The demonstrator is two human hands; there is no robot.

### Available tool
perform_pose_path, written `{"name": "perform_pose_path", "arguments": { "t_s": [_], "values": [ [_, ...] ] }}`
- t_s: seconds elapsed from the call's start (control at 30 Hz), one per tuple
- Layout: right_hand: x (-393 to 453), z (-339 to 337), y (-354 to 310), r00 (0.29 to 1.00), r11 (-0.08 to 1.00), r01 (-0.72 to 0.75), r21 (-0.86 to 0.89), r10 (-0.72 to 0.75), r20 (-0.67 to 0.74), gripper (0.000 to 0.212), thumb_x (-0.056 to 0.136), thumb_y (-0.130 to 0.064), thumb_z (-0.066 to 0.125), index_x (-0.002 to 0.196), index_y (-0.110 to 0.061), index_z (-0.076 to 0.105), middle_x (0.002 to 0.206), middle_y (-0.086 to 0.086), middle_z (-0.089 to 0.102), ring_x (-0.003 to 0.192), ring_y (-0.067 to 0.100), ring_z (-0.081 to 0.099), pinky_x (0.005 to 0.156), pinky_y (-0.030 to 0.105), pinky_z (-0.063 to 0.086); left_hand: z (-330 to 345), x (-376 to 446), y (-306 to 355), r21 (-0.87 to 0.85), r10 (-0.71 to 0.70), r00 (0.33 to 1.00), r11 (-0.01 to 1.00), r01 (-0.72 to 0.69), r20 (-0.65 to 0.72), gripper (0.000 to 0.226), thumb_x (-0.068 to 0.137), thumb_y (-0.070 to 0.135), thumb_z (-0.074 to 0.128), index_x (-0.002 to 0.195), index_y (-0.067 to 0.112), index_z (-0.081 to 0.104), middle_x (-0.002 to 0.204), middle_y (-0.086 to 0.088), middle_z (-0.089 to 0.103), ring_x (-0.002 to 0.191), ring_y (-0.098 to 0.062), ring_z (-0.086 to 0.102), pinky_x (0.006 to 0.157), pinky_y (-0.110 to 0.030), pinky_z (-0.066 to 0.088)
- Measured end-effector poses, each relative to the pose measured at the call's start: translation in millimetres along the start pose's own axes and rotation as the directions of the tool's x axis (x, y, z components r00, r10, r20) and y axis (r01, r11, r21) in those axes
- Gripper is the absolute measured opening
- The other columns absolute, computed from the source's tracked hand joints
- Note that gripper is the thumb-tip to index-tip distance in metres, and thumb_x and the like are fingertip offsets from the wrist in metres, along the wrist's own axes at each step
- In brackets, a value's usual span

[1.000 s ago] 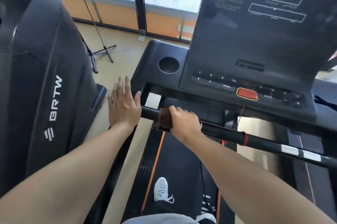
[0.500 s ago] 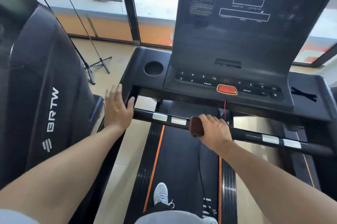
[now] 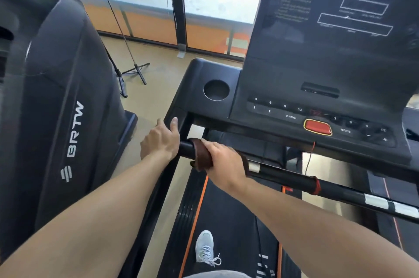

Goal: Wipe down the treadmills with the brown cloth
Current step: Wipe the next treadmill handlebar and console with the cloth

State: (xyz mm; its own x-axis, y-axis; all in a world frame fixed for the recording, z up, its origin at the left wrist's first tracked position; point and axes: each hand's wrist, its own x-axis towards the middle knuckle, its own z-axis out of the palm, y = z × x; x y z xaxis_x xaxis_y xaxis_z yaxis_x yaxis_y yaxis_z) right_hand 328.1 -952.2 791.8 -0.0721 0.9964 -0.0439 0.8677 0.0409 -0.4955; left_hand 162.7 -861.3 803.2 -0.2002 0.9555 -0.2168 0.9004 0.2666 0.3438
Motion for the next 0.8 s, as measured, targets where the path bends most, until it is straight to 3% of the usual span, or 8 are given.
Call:
{"name": "perform_pose_path", "arguments": {
  "t_s": [0.1, 0.2, 0.3, 0.37, 0.47, 0.53, 0.63, 0.8],
  "values": [
    [6.9, -23.1, -0.1, 0.984, 0.920, -0.176, 0.351, 0.173, 0.040, 0.037, 0.090, -0.020, 0.067, 0.117, -0.045, 0.072, 0.104, -0.019, 0.076, 0.095, 0.003, 0.069, 0.085, 0.031, 0.057, 0.4, 1.3, 0.6, -0.013, -0.010, 1.000, 1.000, 0.010, -0.010, 0.070, 0.105, 0.062, 0.018, 0.143, 0.010, 0.046, 0.133, -0.020, 0.062, 0.118, -0.042, 0.060, 0.095, -0.048, 0.044],
    [24.1, -63.6, -10.2, 0.891, 0.574, -0.302, 0.761, 0.454, 0.011, 0.030, 0.093, -0.009, 0.069, 0.091, -0.037, 0.081, 0.088, -0.016, 0.079, 0.090, 0.009, 0.074, 0.082, 0.025, 0.058, -1.2, -0.1, 1.9, -0.007, -0.001, 1.000, 1.000, 0.001, -0.017, 0.069, 0.105, 0.061, 0.018, 0.141, 0.010, 0.048, 0.130, -0.020, 0.063, 0.117, -0.041, 0.060, 0.094, -0.047, 0.044],
    [39.0, -106.5, -31.9, 0.792, 0.425, -0.141, 0.894, 0.590, -0.156, 0.020, 0.096, -0.011, 0.072, 0.096, -0.031, 0.079, 0.084, -0.021, 0.077, 0.081, -0.003, 0.071, 0.073, 0.015, 0.053, -3.8, -1.6, 3.2, -0.008, 0.002, 1.000, 1.000, -0.002, -0.015, 0.068, 0.106, 0.060, 0.018, 0.143, 0.011, 0.046, 0.129, -0.019, 0.064, 0.117, -0.041, 0.061, 0.095, -0.046, 0.044],
    [39.8, -124.4, -45.3, 0.769, 0.489, 0.029, 0.872, 0.547, -0.332, 0.027, 0.095, -0.009, 0.072, 0.108, -0.033, 0.074, 0.092, -0.024, 0.076, 0.088, -0.008, 0.069, 0.078, 0.011, 0.052, -3.6, -1.7, 2.9, -0.022, -0.003, 1.000, 1.000, 0.003, -0.011, 0.068, 0.106, 0.060, 0.018, 0.146, 0.011, 0.044, 0.130, -0.018, 0.065, 0.116, -0.041, 0.062, 0.095, -0.046, 0.044],
    [43.9, -117.3, -50.7, 0.844, 0.725, 0.084, 0.683, 0.313, -0.436, 0.054, 0.094, -0.007, 0.071, 0.136, -0.039, 0.060, 0.131, -0.017, 0.067, 0.121, 0.003, 0.061, 0.103, 0.029, 0.051, -4.5, -2.1, 2.8, -0.033, -0.012, 1.000, 0.999, 0.012, -0.003, 0.069, 0.106, 0.060, 0.018, 0.147, 0.011, 0.043, 0.131, -0.017, 0.065, 0.116, -0.040, 0.062, 0.095, -0.046, 0.045],
    [57.7, -93.9, -35.6, 0.945, 0.975, -0.029, 0.218, 0.097, -0.312, 0.069, 0.094, -0.022, 0.072, 0.153, -0.038, 0.042, 0.162, -0.008, 0.041, 0.148, 0.016, 0.037, 0.119, 0.039, 0.035, -5.3, -3.4, 4.1, -0.034, -0.011, 1.000, 0.999, 0.012, 0.008, 0.069, 0.106, 0.060, 0.018, 0.147, 0.011, 0.043, 0.131, -0.016, 0.065, 0.116, -0.039, 0.063, 0.095, -0.046, 0.045],
    [80.6, -52.5, -0.7, 0.999, 0.910, 0.002, -0.415, 0.017, 0.044, 0.096, 0.094, -0.052, 0.067, 0.165, -0.033, 0.005, 0.174, 0.002, -0.002, 0.160, 0.029, -0.005, 0.129, 0.051, -0.001, -5.2, -2.9, 2.9, -0.029, -0.012, 1.000, 1.000, 0.012, 0.005, 0.070, 0.105, 0.062, 0.017, 0.146, 0.012, 0.044, 0.128, -0.015, 0.067, 0.112, -0.037, 0.065, 0.093, -0.046, 0.046],
    [115.6, -21.4, 13.3, 0.996, 0.837, 0.089, -0.539, -0.068, 0.059, 0.112, 0.088, -0.059, 0.070, 0.165, -0.030, -0.007, 0.174, 0.011, 0.001, 0.159, 0.037, 0.002, 0.127, 0.059, 0.002, -3.4, -2.0, 3.0, -0.013, -0.012, 1.000, 1.000, 0.012, 0.000, 0.069, 0.105, 0.061, 0.018, 0.147, 0.014, 0.043, 0.126, -0.013, 0.068, 0.110, -0.036, 0.066, 0.090, -0.045, 0.047]
  ]
}}
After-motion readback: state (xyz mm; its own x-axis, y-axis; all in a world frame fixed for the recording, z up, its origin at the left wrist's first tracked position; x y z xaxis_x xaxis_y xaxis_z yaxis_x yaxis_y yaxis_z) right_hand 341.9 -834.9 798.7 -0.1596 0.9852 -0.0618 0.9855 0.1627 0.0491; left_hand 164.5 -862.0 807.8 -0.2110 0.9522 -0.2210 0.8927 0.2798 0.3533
